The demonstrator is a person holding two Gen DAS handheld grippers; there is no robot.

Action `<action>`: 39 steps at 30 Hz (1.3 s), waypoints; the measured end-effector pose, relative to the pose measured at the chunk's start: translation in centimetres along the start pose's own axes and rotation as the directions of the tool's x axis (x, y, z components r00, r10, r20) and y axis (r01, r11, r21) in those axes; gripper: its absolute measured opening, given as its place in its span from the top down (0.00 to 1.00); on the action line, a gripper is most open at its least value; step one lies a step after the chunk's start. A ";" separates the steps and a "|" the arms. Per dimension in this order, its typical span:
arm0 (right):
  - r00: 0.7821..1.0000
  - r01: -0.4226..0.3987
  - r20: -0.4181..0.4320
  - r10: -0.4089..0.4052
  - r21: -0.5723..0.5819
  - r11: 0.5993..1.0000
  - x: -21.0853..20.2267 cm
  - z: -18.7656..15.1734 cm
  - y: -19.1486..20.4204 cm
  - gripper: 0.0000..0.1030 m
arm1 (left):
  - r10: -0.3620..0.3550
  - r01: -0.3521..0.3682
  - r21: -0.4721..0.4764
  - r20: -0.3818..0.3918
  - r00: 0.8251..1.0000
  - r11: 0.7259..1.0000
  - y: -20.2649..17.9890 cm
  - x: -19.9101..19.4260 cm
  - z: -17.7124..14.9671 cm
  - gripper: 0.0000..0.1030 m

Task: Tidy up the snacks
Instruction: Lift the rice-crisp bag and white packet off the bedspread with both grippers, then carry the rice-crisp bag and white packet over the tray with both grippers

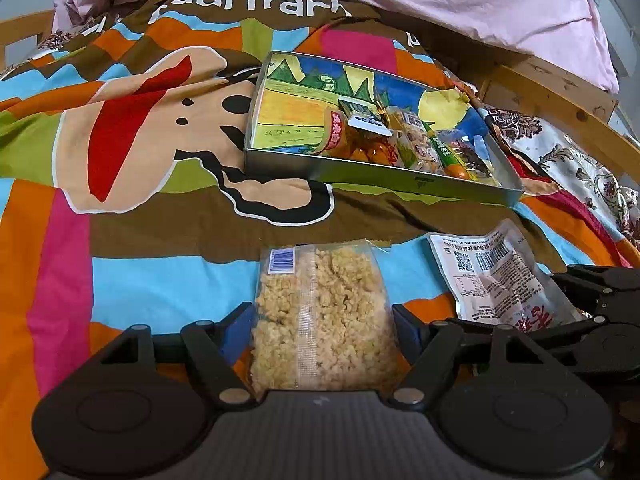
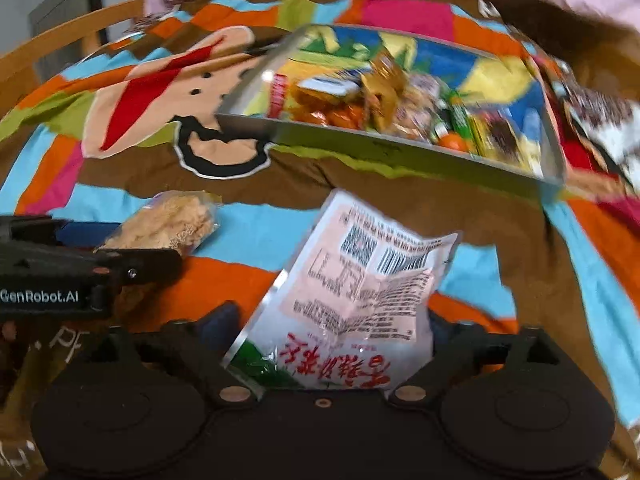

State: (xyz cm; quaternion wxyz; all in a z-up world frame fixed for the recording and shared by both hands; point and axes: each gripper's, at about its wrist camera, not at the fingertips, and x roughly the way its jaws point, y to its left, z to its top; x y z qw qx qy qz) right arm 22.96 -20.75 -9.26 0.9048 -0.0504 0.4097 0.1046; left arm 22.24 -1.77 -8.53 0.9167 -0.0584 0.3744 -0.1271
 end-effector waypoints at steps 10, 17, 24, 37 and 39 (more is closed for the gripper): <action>0.997 0.078 0.009 -0.079 0.031 0.996 0.0 -1.0 0.9 0.06 | 0.014 -0.014 0.009 -0.017 1.000 1.000 -0.1 0.5 -0.2 0.24; 0.994 0.099 0.033 -0.100 0.043 0.994 -0.3 -1.4 1.1 0.13 | 0.023 -0.022 0.030 -0.014 1.000 0.999 -0.3 0.6 -0.5 0.25; 0.994 0.097 0.044 -0.098 0.037 0.995 -1.2 -1.5 1.4 0.29 | 0.034 -0.033 0.056 -0.009 0.999 0.998 -0.7 0.5 -0.5 0.26; 0.989 0.127 0.083 -0.122 -0.060 0.990 -1.8 -1.8 2.3 0.43 | 0.051 -0.050 0.078 -0.004 0.999 0.996 -1.1 0.5 -0.6 0.26; 0.987 0.138 0.095 -0.130 -0.086 0.987 -1.8 -1.8 2.6 0.43 | 0.051 -0.051 0.079 -0.004 0.999 0.996 -1.1 0.5 -0.6 0.26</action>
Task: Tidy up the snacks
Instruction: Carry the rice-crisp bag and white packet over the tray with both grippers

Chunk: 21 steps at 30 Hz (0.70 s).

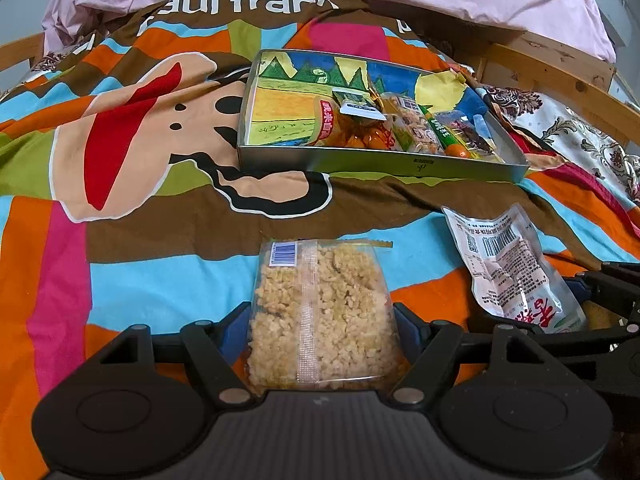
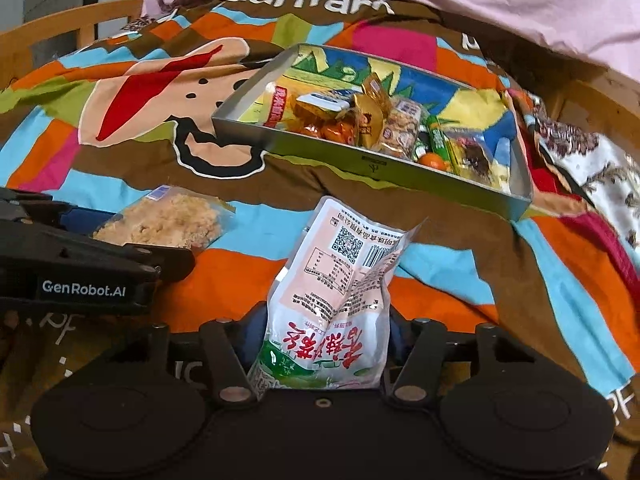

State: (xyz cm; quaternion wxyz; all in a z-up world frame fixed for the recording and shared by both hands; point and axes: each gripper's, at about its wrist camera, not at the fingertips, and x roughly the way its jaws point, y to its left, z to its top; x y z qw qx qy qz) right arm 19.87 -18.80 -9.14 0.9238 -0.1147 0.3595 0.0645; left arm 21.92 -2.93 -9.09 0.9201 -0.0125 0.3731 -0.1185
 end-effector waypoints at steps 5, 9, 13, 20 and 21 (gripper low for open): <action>1.000 -0.010 -0.008 0.010 0.008 1.000 0.4 -0.1 -0.3 0.36 | 0.001 -0.001 0.001 0.000 1.000 1.000 0.0 0.0 0.0 0.26; 0.999 -0.036 -0.020 0.038 0.064 0.997 0.8 -0.2 -1.0 0.31 | 0.001 -0.001 0.001 0.000 1.000 1.000 0.0 0.0 0.0 0.26; 1.000 -0.029 -0.006 0.029 0.033 0.999 0.5 -0.1 -0.6 0.44 | 0.006 -0.006 0.004 0.002 1.000 1.000 -0.1 -0.1 0.0 0.26; 0.998 0.045 0.052 -0.037 -0.157 0.987 0.0 -0.4 1.6 0.53 | 0.016 -0.016 0.003 0.015 1.000 1.000 -0.2 -0.3 0.0 0.26; 0.997 0.053 0.057 -0.044 -0.176 0.983 0.0 -0.5 1.8 0.53 | 0.017 -0.017 0.001 0.015 1.000 1.000 -0.2 -0.3 0.0 0.26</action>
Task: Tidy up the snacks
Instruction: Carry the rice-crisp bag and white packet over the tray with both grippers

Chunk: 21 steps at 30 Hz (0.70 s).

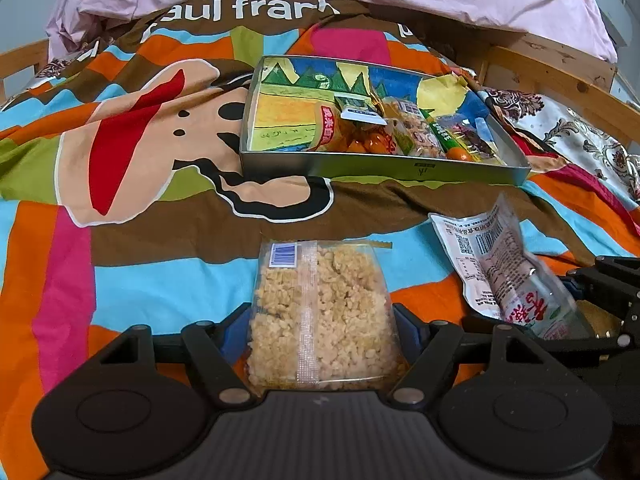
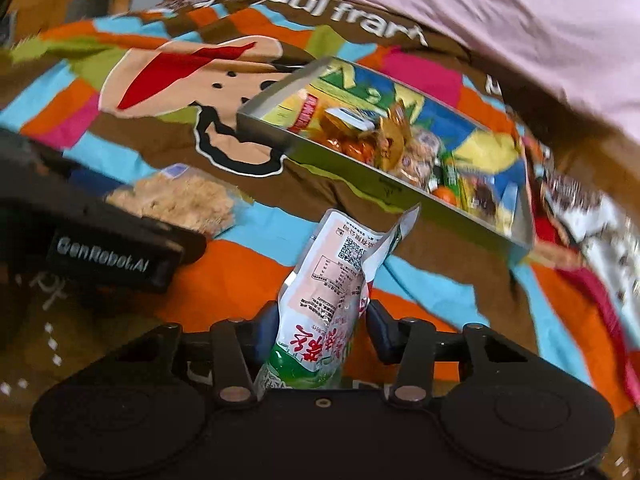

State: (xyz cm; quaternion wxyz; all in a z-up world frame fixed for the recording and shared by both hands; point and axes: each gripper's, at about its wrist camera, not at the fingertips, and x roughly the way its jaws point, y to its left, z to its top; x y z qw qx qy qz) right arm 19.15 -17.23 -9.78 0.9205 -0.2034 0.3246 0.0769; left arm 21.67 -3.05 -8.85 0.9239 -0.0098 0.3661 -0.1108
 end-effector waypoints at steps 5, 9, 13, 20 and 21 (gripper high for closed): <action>0.998 0.050 0.031 -0.048 -0.070 0.996 -0.2 -0.1 0.4 0.53 | 0.006 -0.006 -0.009 0.005 1.000 1.000 -0.1 -0.1 0.1 0.26; 0.995 0.089 0.058 -0.084 -0.104 0.991 -0.3 0.0 0.5 0.53 | 0.007 -0.007 -0.016 0.011 1.000 1.000 -0.2 -0.2 0.1 0.26; 0.990 0.115 0.089 -0.106 -0.102 0.988 -0.6 0.4 0.2 0.53 | 0.006 -0.005 -0.027 0.025 1.000 1.000 -0.1 -0.4 0.3 0.26; 0.983 0.115 0.148 -0.109 -0.032 0.993 -1.7 1.3 -1.7 0.53 | 0.014 -0.010 -0.062 0.071 0.997 0.998 -0.6 -0.6 1.5 0.26; 0.981 0.112 0.160 -0.108 -0.018 0.994 -2.0 1.5 -2.1 0.53 | 0.016 -0.011 -0.066 0.080 0.997 0.998 -0.7 -0.8 1.8 0.26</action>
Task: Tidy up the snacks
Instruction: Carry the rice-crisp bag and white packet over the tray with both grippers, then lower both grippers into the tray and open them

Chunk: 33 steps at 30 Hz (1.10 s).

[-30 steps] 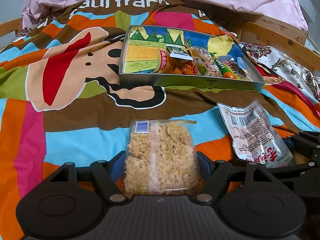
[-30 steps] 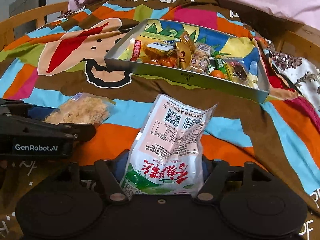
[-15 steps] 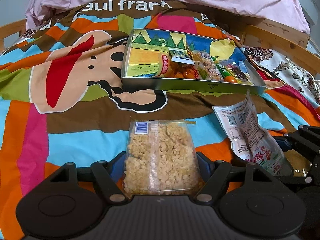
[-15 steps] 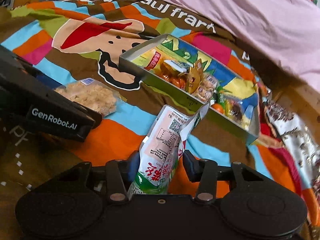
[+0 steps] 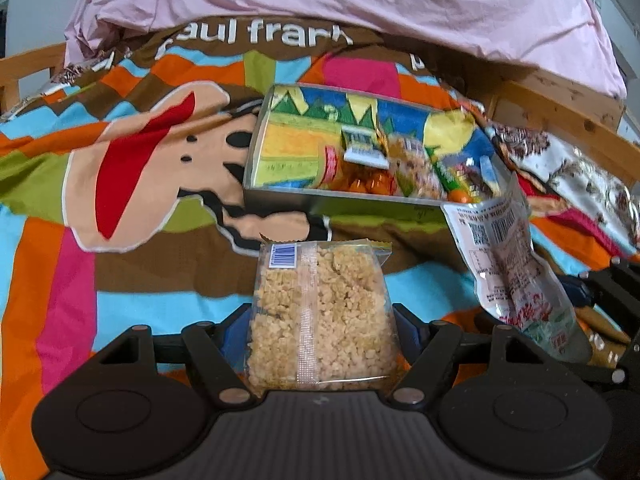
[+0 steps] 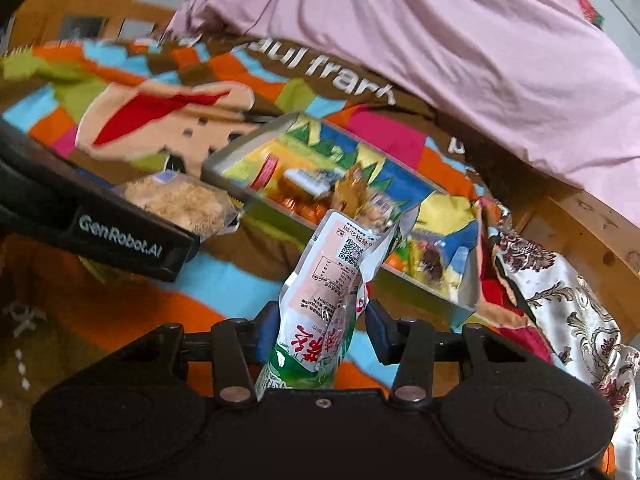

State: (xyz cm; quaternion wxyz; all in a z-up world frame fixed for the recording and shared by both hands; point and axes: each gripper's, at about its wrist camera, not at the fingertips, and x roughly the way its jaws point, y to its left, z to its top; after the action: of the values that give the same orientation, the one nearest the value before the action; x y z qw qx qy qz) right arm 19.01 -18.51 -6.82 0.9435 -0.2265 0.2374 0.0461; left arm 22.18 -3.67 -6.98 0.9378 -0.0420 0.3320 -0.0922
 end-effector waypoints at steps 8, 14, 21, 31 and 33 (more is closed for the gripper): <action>0.996 0.000 0.093 -0.007 0.079 0.997 0.5 1.9 -2.4 0.53 | 0.031 -0.031 -0.009 0.068 0.997 0.999 -1.0 -0.8 2.8 0.26; 0.984 0.015 0.176 -0.032 0.100 0.995 4.4 4.5 -5.7 0.53 | 0.057 -0.052 -0.049 0.099 0.993 0.997 -0.7 0.3 6.9 0.26; 0.980 0.036 0.186 -0.071 0.186 0.982 10.4 5.3 -10.3 0.53 | 0.090 -0.081 -0.103 0.089 0.992 0.991 0.0 5.0 12.0 0.26; 0.981 -0.083 0.190 0.025 0.305 0.949 17.5 5.1 -14.0 0.52 | 0.117 -0.116 -0.047 0.027 0.993 0.992 -0.9 13.4 16.6 0.26; 0.983 -0.100 0.181 0.042 0.327 0.940 18.4 4.7 -14.3 0.52 | 0.125 -0.125 -0.030 0.010 0.992 0.992 -1.1 14.6 16.8 0.26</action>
State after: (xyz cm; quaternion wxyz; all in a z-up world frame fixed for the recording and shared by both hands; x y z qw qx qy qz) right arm 40.09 -29.56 -5.96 0.9828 -0.0496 0.1677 0.0586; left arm 43.74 -7.34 -2.73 0.9429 -0.0353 0.3299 -0.0283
